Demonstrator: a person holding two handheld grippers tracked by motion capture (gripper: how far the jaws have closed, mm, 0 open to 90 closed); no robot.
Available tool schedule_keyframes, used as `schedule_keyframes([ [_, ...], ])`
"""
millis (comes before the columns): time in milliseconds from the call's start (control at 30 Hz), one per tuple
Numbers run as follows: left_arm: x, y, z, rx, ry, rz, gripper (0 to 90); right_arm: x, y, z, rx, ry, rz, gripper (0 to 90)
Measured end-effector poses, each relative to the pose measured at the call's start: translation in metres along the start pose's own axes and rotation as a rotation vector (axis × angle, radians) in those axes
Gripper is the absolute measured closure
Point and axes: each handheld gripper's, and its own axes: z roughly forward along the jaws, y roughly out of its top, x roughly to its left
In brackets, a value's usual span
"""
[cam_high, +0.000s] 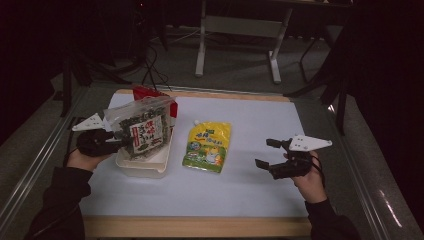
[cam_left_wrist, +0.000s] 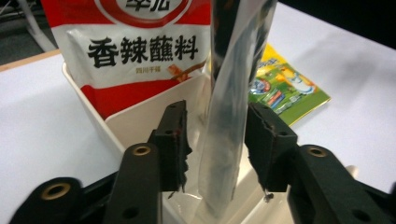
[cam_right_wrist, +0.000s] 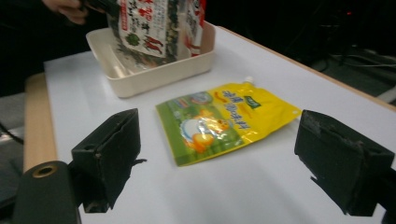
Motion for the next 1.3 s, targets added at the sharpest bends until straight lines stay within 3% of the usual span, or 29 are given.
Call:
schedule_keyframes([
  [233, -0.008, 0.001, -0.011, -0.024, 0.053, 0.012, 50.5, 0.0, 0.0, 0.001, 0.008, -0.006, 0.006, 13.4],
  [267, -0.009, 0.0, -0.012, -0.027, 0.055, 0.008, 44.8, 0.001, 0.0, 0.001, 0.01, -0.007, 0.007, 13.3],
  [433, -0.015, -0.005, -0.021, -0.045, 0.075, -0.005, 36.7, 0.0, 0.0, 0.0, 0.012, -0.012, 0.021, 13.2],
  [467, -0.016, -0.006, -0.023, -0.047, 0.079, -0.009, 30.0, 0.0, 0.0, -0.001, 0.011, -0.011, 0.034, 12.9],
  [533, -0.02, -0.008, -0.026, -0.047, 0.078, -0.017, 21.6, 0.0, 0.0, -0.001, 0.011, -0.008, 0.041, 12.8],
  [733, -0.035, -0.012, -0.034, -0.054, 0.05, -0.035, 8.5, 0.0, -0.001, 0.002, 0.018, -0.027, 0.048, 11.3],
  [833, -0.044, -0.015, -0.036, -0.062, 0.062, -0.038, 2.4, 0.001, -0.002, 0.003, 0.015, -0.024, 0.051, 11.0],
  [1067, -0.066, -0.027, -0.049, -0.147, 0.081, -0.053, 1.7, 0.002, -0.002, 0.006, 0.017, -0.027, 0.068, 10.8],
  [1200, -0.075, -0.029, -0.052, -0.16, 0.062, -0.052, 1.7, 0.003, -0.003, 0.007, 0.019, -0.022, 0.073, 10.7],
  [1300, -0.092, -0.031, -0.051, -0.152, 0.042, -0.017, 1.8, 0.002, -0.004, 0.008, 0.024, -0.009, 0.082, 10.5],
])
